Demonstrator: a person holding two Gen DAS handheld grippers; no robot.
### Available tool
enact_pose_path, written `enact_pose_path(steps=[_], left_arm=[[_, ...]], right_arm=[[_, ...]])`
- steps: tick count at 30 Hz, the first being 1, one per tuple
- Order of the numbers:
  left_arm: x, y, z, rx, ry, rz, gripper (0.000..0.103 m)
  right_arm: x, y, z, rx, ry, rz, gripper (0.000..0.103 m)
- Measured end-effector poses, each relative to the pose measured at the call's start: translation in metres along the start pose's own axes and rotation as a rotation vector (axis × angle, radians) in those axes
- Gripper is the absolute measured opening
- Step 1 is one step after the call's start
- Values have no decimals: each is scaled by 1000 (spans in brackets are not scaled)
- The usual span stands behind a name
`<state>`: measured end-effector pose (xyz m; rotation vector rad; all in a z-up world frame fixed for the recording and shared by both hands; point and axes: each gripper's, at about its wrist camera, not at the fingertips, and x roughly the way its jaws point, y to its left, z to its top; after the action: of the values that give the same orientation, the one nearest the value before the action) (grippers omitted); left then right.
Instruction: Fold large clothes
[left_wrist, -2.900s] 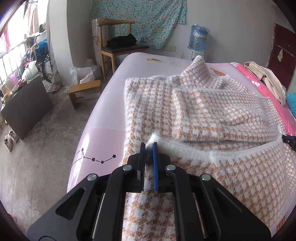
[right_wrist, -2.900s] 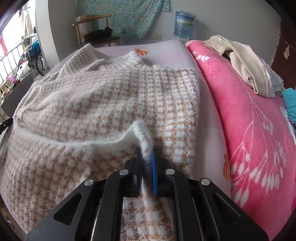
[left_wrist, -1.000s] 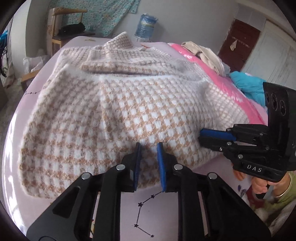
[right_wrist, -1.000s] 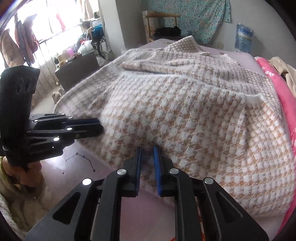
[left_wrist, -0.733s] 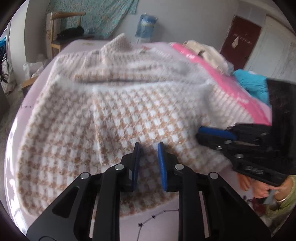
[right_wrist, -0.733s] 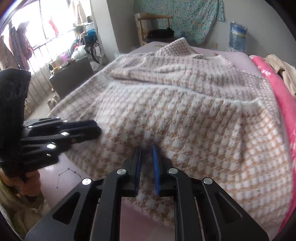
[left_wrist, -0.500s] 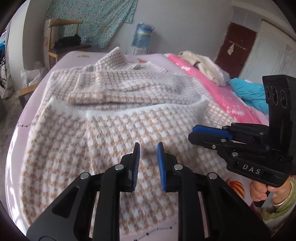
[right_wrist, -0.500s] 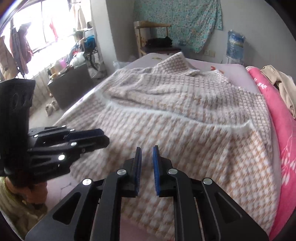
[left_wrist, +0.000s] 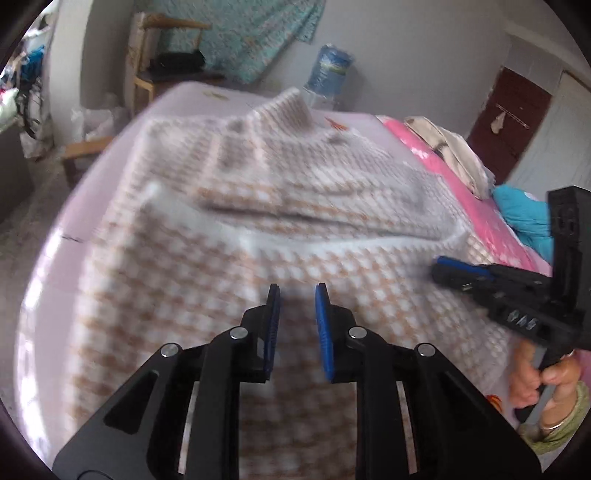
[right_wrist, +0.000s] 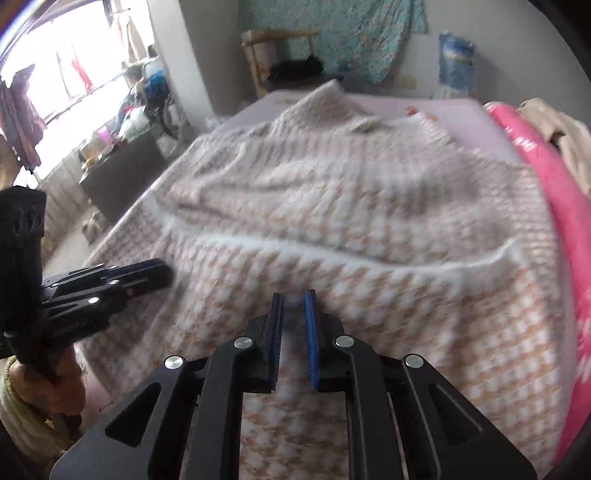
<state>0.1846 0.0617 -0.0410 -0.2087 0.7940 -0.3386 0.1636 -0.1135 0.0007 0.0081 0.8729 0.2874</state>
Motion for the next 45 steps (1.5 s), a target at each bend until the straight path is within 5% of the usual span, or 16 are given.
enact_pose_path(steps=[2, 5, 9, 11, 14, 17, 19, 23, 30, 34, 38, 42, 45], left_arm=[[6, 25, 2, -64, 20, 43, 19], [4, 52, 6, -181, 24, -35, 10], [-17, 69, 8, -192, -48, 52, 19], [-12, 86, 7, -235, -21, 33, 15], [-16, 94, 8, -270, -20, -1, 12], [-28, 89, 4, -236, -52, 19, 23], [-25, 88, 0, -216, -36, 34, 23], [-37, 84, 1, -202, -47, 52, 23], [-76, 47, -30, -45, -30, -8, 29], [-65, 58, -61, -65, 4, 41, 24], [-69, 53, -56, -53, 8, 66, 24], [-88, 36, -58, 5, -26, 53, 36], [-73, 36, -69, 5, 44, 101, 43]], right_arm=[[10, -20, -1, 48, 29, -47, 11], [22, -45, -3, 129, 71, -2, 11], [-1, -60, -4, 150, 25, -96, 10], [3, -81, -12, 199, 47, -166, 11], [-7, -96, -17, 263, 43, -144, 10], [-31, -100, -20, 259, -11, -187, 13], [-27, -112, -34, 268, 28, -227, 14], [-38, -117, -39, 286, 36, -193, 15], [-84, -65, -67, 141, -21, -65, 27], [-69, -64, -100, 133, 72, -154, 28], [-77, -68, -101, 192, 46, -131, 29], [-98, -67, -107, 189, -14, -147, 45], [-83, -73, -121, 203, 37, -169, 46]])
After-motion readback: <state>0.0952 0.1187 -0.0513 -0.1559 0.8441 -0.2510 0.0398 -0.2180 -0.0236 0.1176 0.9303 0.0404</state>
